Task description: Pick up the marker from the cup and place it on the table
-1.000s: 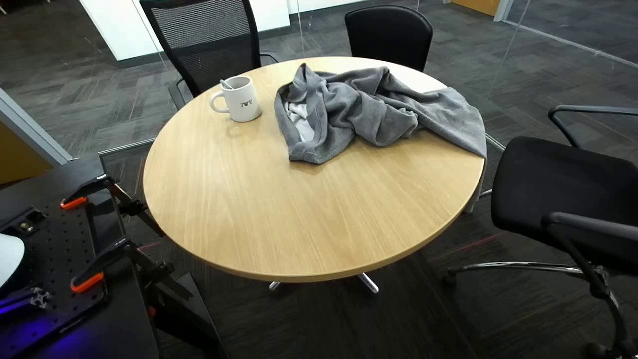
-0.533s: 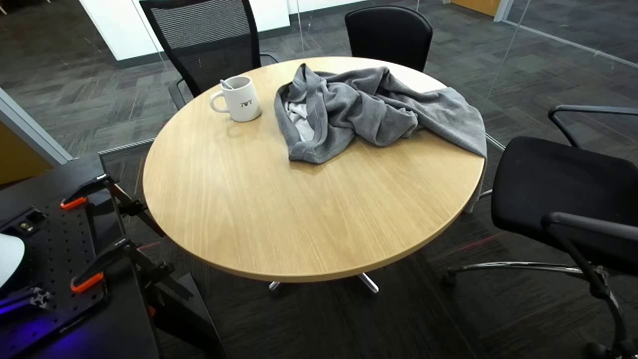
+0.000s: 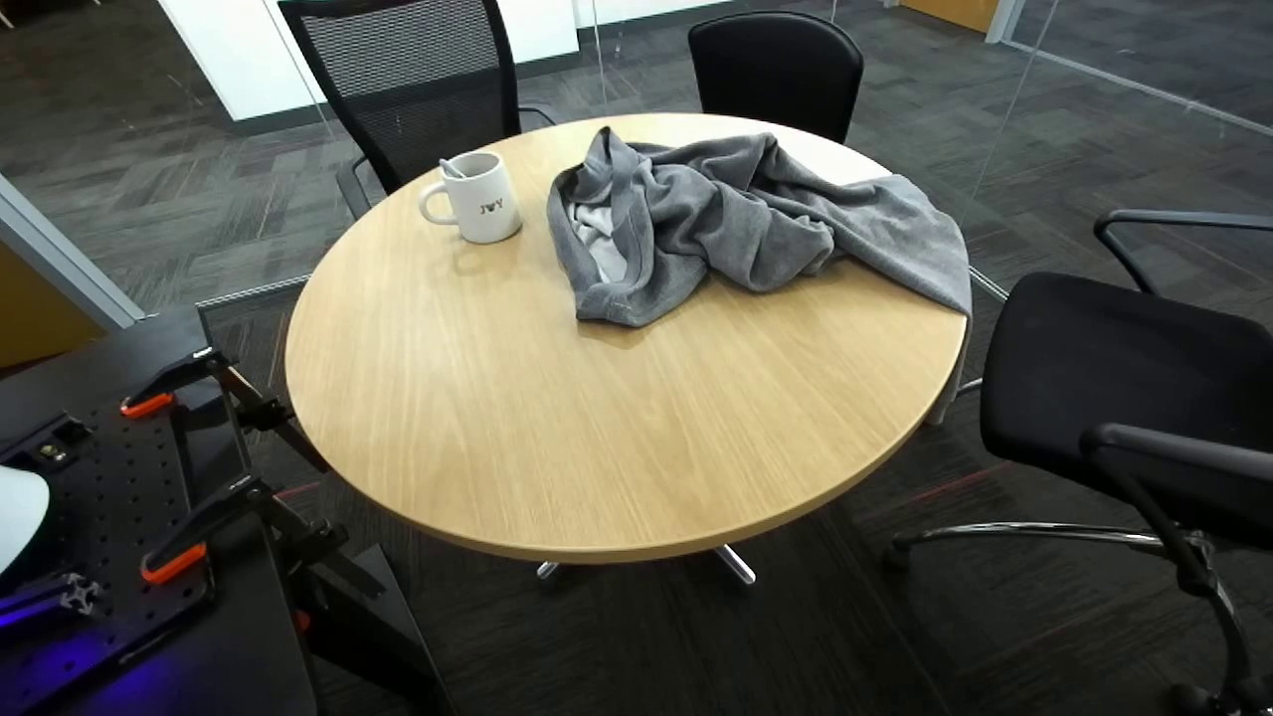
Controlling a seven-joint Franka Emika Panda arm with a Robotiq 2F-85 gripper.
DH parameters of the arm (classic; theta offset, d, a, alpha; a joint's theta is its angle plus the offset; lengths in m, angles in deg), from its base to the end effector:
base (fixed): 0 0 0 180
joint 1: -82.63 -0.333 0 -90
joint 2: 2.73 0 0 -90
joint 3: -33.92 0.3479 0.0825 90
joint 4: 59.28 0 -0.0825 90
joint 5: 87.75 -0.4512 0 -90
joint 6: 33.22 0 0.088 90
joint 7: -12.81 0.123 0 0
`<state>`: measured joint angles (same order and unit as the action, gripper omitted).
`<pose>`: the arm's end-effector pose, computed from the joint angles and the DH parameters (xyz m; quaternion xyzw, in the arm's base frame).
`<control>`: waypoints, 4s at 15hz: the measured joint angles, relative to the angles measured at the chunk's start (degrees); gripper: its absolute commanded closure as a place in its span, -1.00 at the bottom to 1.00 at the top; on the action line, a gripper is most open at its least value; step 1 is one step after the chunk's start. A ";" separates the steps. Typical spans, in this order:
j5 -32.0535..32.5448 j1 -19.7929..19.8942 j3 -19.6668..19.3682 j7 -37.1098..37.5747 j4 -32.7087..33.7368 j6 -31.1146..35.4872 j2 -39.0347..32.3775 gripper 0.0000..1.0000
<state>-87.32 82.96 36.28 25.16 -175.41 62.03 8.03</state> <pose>0.5377 0.0192 0.5135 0.9920 -0.0896 -0.0866 0.0185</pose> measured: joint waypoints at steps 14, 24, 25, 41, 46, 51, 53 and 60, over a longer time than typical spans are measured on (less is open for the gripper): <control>-13.64 -3.94 1.21 1.68 0.07 13.31 -13.34 -1.00; -13.65 -6.31 2.89 1.67 2.88 13.22 -21.15 -1.00; -13.65 -6.29 2.89 1.67 3.00 13.20 -21.15 -1.00; -15.64 -8.85 3.25 9.81 2.94 20.75 -26.53 -1.00; -17.19 -9.99 3.25 14.93 3.27 25.59 -29.63 -1.00; -17.50 -10.05 3.25 18.20 4.11 28.08 -32.98 -1.00; -17.50 -10.13 3.25 18.94 4.75 28.18 -34.32 -0.65; -17.48 -10.71 2.74 22.00 8.06 28.61 -38.52 -0.53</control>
<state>-104.79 72.25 39.02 47.16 -167.35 90.64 -30.50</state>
